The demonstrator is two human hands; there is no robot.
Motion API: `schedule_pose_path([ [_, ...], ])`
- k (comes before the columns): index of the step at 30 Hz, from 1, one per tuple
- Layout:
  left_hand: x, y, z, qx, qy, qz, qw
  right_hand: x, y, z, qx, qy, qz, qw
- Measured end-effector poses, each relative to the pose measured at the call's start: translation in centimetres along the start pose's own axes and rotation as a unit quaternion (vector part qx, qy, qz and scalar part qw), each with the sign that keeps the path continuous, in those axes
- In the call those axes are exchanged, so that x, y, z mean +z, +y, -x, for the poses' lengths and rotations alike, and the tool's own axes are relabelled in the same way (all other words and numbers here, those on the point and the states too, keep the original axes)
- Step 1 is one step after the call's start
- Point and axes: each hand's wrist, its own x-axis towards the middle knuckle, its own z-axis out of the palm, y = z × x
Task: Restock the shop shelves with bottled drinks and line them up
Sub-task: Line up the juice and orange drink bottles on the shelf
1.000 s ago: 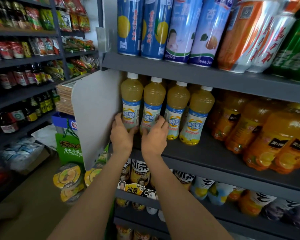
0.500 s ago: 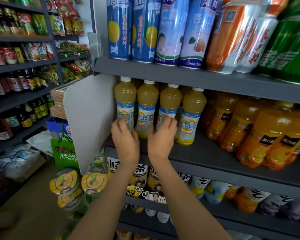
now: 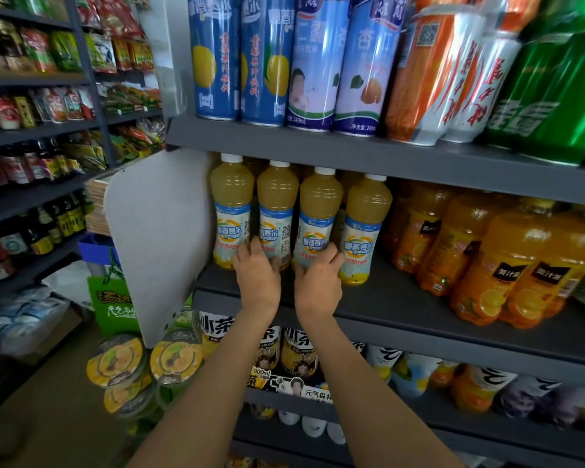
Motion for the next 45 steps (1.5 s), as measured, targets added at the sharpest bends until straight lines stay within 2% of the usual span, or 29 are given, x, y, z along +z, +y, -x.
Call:
schedule_pose_path([
  [12, 0.6, 0.8, 0.4, -0.031, 0.027, 0.029, 0.999, 0.0, -0.6, -0.2, 0.029, -0.006, 0.028, 0.999],
  [25, -0.4, 0.8, 0.7, -0.047, 0.006, 0.038, 0.998, -1.8, 0.4, -0.8, -0.044, -0.034, 0.084, 0.995],
  [27, -0.4, 0.6, 0.6, -0.046, 0.006, 0.040, 0.998, -2.1, 0.8, -0.8, -0.072, -0.011, 0.072, 0.995],
  [30, -0.3, 0.5, 0.8, -0.039, 0.017, 0.045, 0.998, -3.2, 2.2, -0.5, -0.121, 0.118, -0.009, 0.986],
  [32, 0.0, 0.5, 1.1, -0.032, 0.025, 0.046, 0.998, -4.0, 3.4, -1.0, -0.067, 0.189, -0.089, 0.976],
  [33, 0.1, 0.7, 1.2, -0.032, 0.026, 0.043, 0.998, -4.0, 4.2, -1.7, -0.030, 0.180, -0.116, 0.976],
  [35, 0.3, 0.9, 1.4, -0.035, 0.020, 0.029, 0.999, -3.6, 5.4, -2.9, 0.022, 0.080, -0.129, 0.988],
  [37, 0.4, 0.9, 1.3, -0.031, 0.013, 0.008, 0.999, -2.9, 6.1, -3.3, 0.014, 0.006, -0.131, 0.991],
  [45, 0.6, 1.2, 1.0, -0.049, 0.011, 0.008, 0.999, -2.3, 5.9, -3.2, 0.006, 0.029, -0.119, 0.992],
])
